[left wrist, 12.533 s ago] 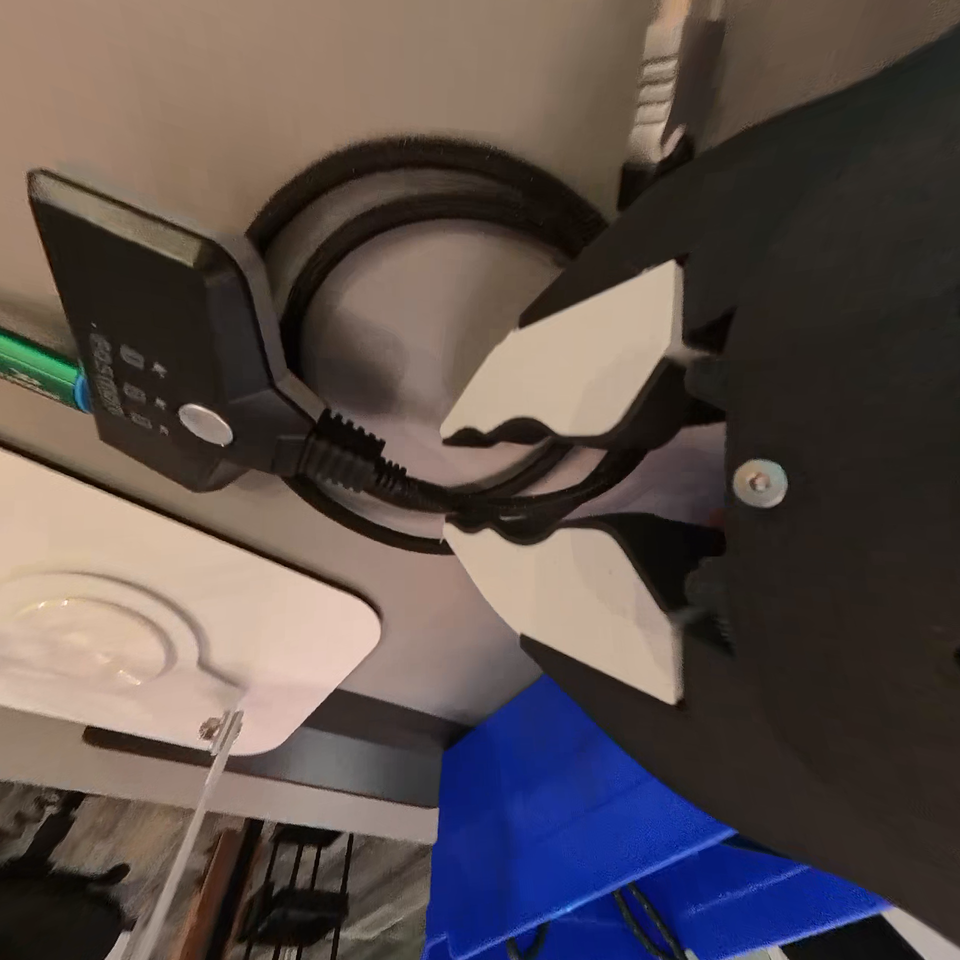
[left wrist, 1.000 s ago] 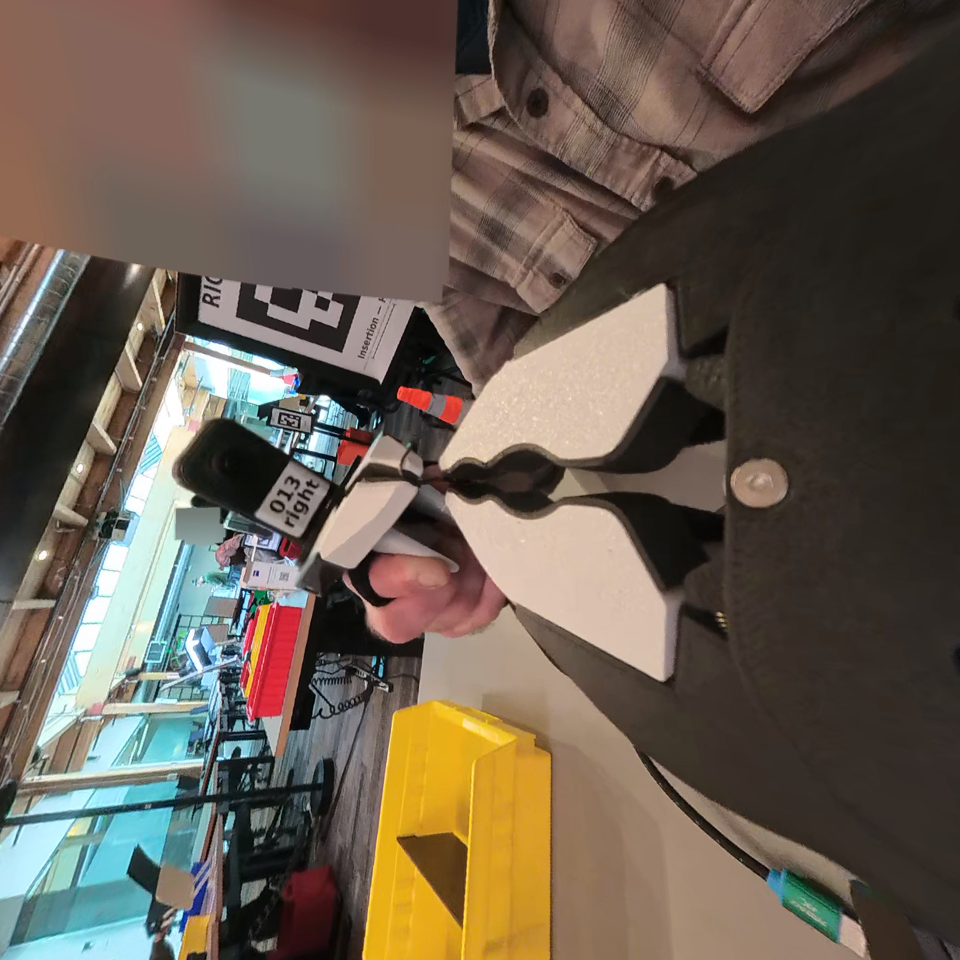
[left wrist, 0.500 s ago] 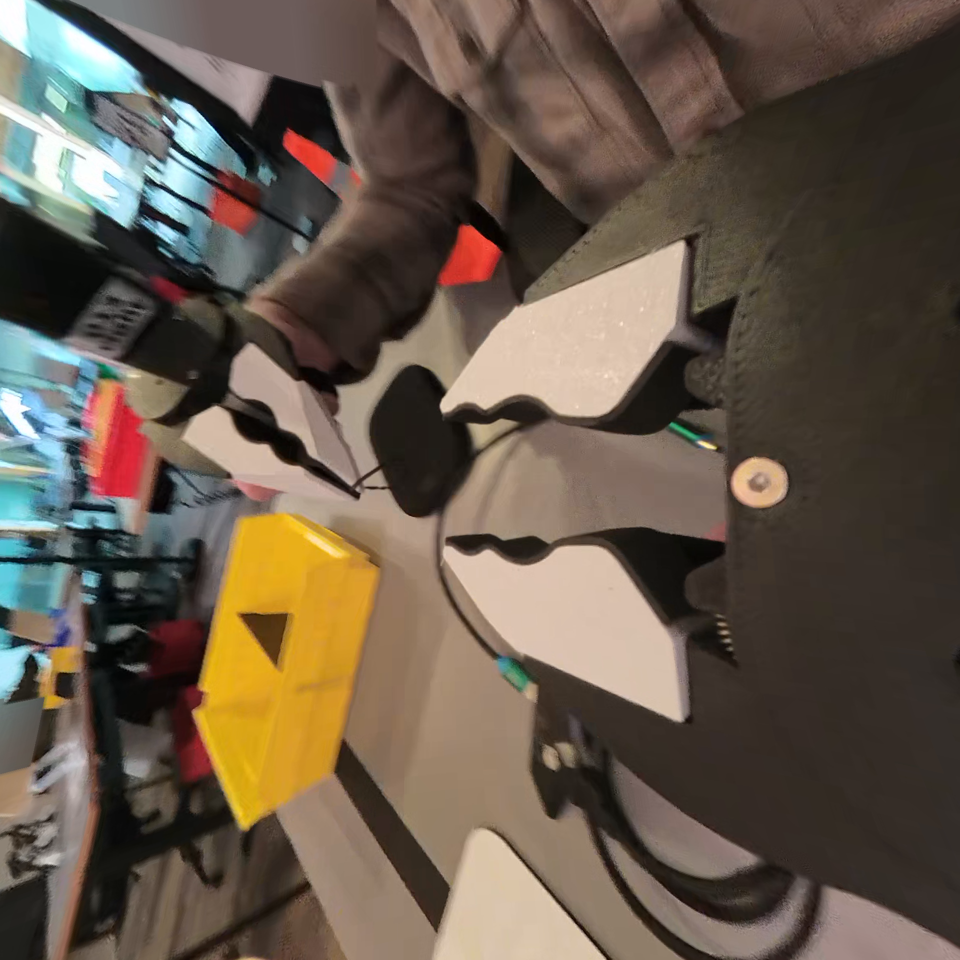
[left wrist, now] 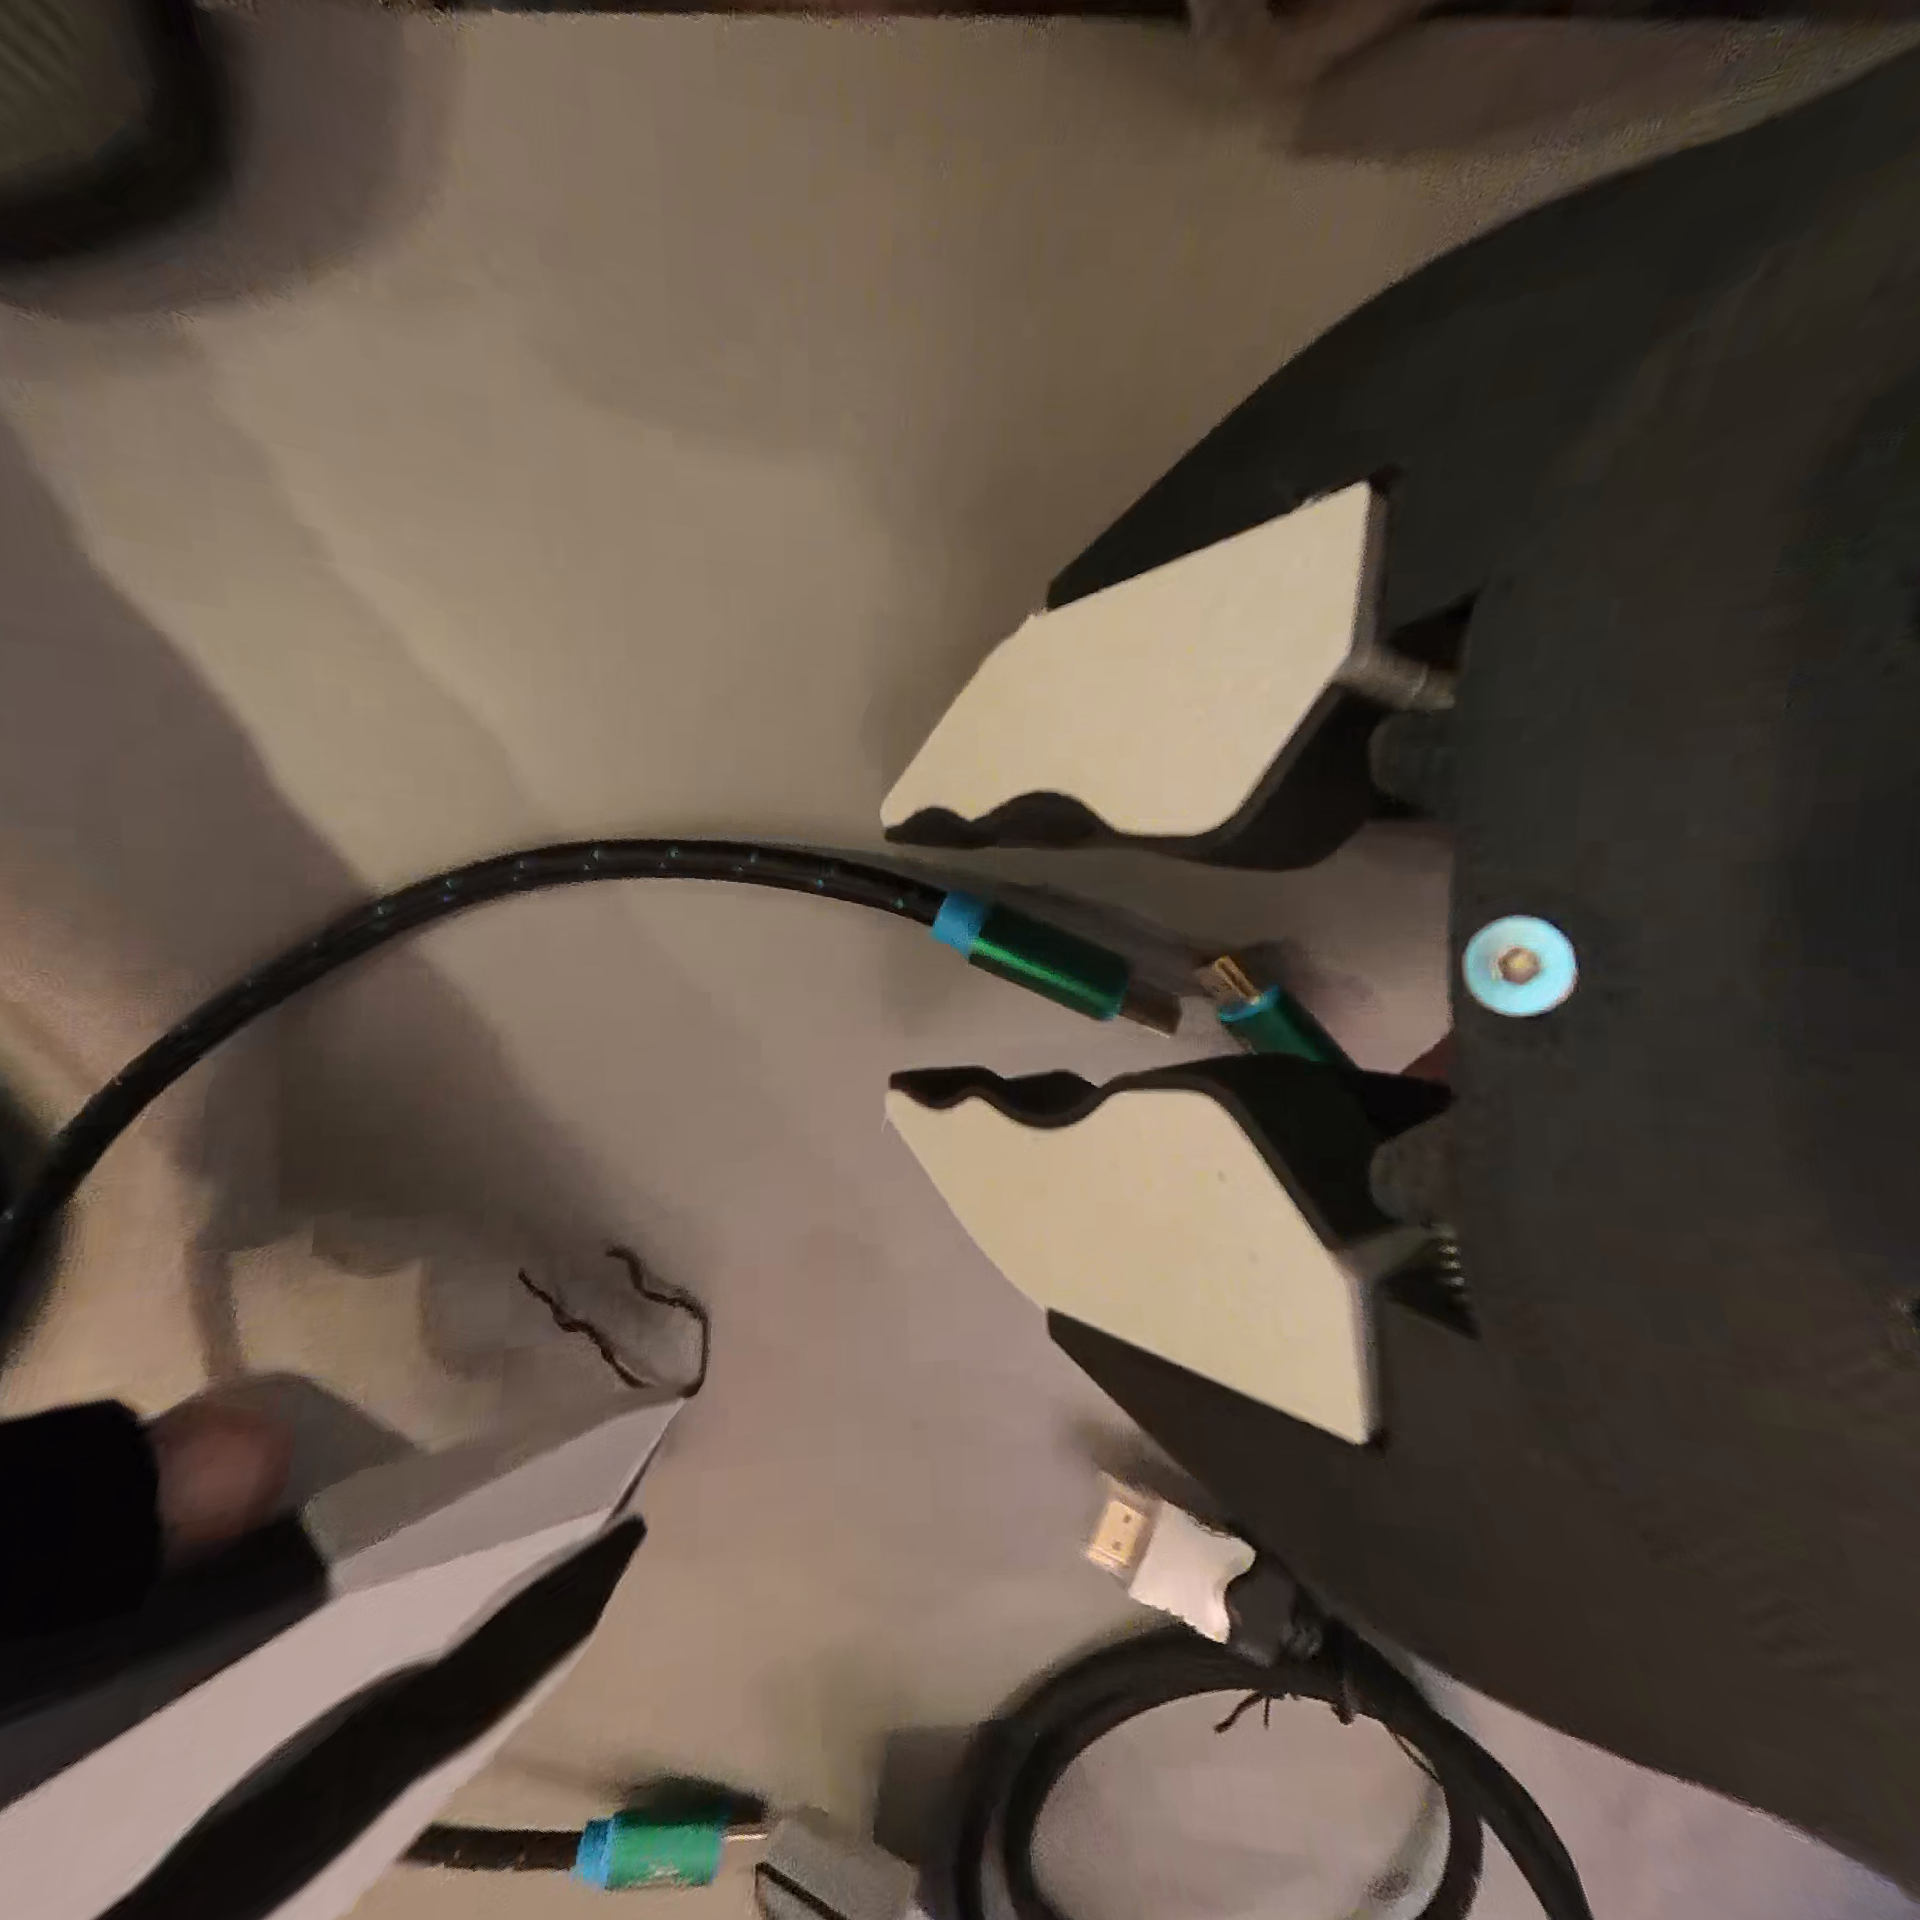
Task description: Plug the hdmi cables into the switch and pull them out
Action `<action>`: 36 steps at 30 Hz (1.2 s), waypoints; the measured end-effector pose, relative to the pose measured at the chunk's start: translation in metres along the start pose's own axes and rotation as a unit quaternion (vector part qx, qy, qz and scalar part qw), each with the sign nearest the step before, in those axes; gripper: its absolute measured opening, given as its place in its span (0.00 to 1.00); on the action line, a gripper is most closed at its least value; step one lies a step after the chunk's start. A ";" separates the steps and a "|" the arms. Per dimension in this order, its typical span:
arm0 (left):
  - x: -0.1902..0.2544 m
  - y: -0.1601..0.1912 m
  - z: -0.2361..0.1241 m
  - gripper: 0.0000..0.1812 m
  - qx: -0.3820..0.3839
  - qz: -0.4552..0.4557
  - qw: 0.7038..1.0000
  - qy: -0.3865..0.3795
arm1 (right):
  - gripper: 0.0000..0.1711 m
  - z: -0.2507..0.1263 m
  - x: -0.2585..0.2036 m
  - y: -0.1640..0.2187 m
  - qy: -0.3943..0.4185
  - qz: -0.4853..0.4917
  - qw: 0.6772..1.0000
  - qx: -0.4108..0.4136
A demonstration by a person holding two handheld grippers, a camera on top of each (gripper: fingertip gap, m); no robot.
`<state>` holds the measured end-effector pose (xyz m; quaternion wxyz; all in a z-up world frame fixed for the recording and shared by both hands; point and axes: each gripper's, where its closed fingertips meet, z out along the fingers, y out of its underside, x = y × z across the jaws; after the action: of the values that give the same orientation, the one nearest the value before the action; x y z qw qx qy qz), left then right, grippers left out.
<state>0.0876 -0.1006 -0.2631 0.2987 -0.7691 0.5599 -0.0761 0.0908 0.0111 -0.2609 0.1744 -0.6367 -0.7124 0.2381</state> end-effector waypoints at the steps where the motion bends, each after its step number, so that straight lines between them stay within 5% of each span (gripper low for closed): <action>1: -0.003 0.002 0.001 0.19 -0.009 0.011 1.000 -0.014 | 0.19 -0.006 0.002 -0.003 0.005 0.002 1.000 0.008; 5: -0.007 0.003 0.005 0.08 -0.020 0.026 0.999 -0.028 | 0.22 -0.054 0.012 -0.006 0.072 -0.015 0.996 0.052; 10: -0.011 0.003 0.006 0.07 -0.013 0.017 0.999 -0.036 | 0.24 -0.094 -0.015 0.033 0.157 -0.203 0.967 0.010; 15: -0.012 0.003 0.006 0.07 -0.015 0.019 0.999 -0.029 | 0.23 -0.075 -0.007 0.076 0.189 -0.327 0.918 -0.124; 21: -0.005 -0.007 -0.002 0.06 0.026 0.006 1.000 0.000 | 0.08 -0.051 0.021 0.072 0.252 -0.439 0.855 -0.115; 30: -0.030 -0.012 -0.027 0.08 0.066 -0.030 0.997 -0.028 | 0.02 -0.074 0.015 0.064 0.243 -0.400 0.881 -0.072; 36: -0.093 -0.027 -0.092 0.40 0.143 -0.079 0.964 -0.209 | 0.02 -0.112 0.016 0.026 0.225 -0.241 0.942 0.066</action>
<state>0.0345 -0.0450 -0.1538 0.5084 -0.7594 0.4057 -0.0166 0.1717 0.0425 -0.1841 0.4236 -0.4699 -0.7696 0.0862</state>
